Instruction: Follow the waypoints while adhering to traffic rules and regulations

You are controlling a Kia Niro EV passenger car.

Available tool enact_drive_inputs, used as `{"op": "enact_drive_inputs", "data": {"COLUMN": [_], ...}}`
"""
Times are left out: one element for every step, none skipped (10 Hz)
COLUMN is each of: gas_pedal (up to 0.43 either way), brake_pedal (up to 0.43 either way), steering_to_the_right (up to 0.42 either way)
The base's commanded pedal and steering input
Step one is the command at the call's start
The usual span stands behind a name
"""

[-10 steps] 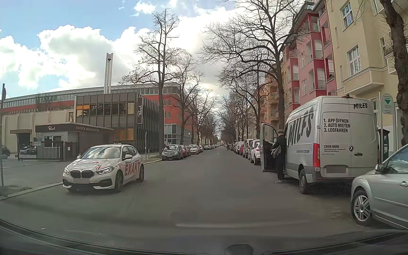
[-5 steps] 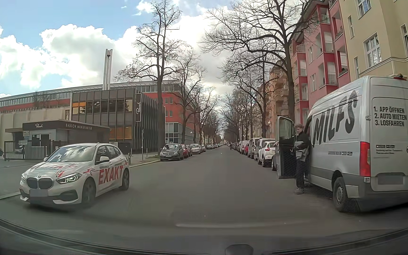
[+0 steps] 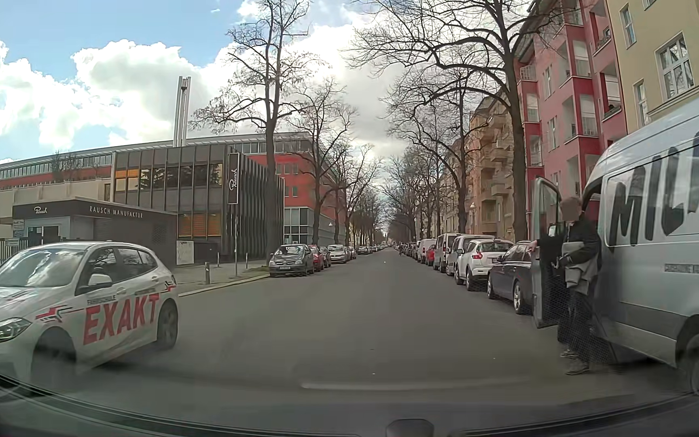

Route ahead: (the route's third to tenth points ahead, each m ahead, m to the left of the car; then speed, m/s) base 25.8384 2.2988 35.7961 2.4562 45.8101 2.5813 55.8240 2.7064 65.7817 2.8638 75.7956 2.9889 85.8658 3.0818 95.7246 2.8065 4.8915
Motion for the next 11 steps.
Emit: {"op": "enact_drive_inputs", "data": {"gas_pedal": [0.047,0.047,0.047,0.047,0.047,0.047,0.047,0.047,0.047,0.047,0.047], "brake_pedal": [0.030,0.030,0.030,0.030,0.030,0.024,0.030,0.030,0.030,0.030,0.030], "steering_to_the_right": [-0.009,-0.008,-0.007,-0.003,0.005,0.018,0.031,0.040,0.045,0.050,0.051]}}
